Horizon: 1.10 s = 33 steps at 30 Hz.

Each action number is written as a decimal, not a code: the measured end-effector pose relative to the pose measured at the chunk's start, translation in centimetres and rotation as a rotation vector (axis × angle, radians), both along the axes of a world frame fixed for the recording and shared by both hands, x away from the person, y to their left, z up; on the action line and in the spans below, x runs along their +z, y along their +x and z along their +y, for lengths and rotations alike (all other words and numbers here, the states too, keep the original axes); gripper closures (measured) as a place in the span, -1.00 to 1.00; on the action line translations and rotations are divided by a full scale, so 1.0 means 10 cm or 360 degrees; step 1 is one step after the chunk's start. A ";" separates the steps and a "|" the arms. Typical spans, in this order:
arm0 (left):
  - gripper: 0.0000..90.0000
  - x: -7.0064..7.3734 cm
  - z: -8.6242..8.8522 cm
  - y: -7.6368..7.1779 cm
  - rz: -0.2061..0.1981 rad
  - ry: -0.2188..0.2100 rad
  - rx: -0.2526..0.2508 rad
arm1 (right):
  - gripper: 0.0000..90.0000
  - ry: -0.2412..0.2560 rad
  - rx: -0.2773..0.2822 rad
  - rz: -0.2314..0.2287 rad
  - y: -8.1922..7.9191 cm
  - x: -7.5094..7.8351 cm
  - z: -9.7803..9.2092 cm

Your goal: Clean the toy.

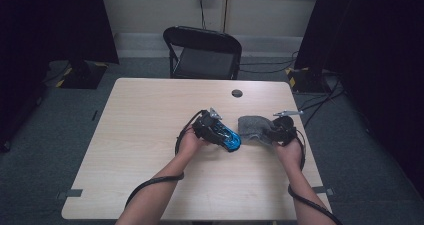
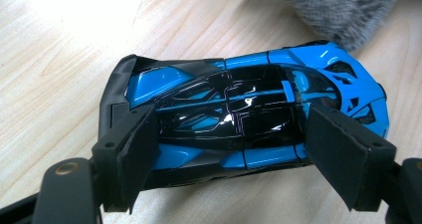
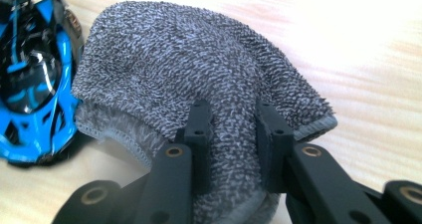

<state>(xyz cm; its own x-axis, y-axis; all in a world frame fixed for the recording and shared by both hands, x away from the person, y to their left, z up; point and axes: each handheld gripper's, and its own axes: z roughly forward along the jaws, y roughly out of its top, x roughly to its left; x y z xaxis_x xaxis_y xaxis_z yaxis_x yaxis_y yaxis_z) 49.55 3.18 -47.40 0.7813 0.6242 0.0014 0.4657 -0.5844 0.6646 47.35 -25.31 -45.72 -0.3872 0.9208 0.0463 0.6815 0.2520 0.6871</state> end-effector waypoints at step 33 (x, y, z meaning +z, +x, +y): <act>-0.48 0.00 0.01 -0.02 -0.0007 -0.0001 -0.0001 | -0.14 -0.0005 0.0211 -0.0060 -0.22 0.09 -0.19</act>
